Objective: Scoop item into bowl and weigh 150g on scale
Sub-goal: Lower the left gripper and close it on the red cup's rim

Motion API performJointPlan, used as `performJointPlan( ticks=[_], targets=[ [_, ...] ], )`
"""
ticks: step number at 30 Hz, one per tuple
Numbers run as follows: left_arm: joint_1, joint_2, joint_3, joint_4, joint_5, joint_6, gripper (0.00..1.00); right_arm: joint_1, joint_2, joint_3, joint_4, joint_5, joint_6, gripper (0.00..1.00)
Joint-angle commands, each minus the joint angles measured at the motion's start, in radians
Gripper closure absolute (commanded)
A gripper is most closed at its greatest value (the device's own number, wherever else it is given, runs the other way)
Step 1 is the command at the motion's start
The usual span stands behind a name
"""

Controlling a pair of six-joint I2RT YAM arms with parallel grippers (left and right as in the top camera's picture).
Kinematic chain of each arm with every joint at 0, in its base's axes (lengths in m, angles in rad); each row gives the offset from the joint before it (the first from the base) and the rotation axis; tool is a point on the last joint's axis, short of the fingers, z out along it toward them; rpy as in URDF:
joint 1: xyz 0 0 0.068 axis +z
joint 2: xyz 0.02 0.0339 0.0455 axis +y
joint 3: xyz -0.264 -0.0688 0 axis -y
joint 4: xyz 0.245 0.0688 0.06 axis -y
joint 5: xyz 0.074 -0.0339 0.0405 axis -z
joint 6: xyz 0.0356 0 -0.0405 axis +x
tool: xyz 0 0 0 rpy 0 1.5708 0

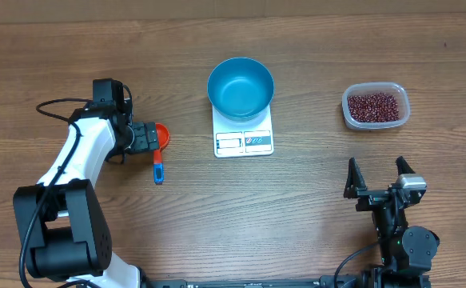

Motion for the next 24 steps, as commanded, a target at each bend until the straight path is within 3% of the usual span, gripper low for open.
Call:
performJointPlan(
  ticks=[1,24],
  targets=[
    [0.004,0.013,0.021,0.011,-0.011,-0.008,0.0,0.005,-0.008,-0.01,0.002,0.006,-0.005,0.0],
    [0.004,0.016,0.02,0.045,-0.014,-0.003,0.0,0.005,-0.008,-0.01,0.002,0.006,-0.005,0.0]
  ],
)
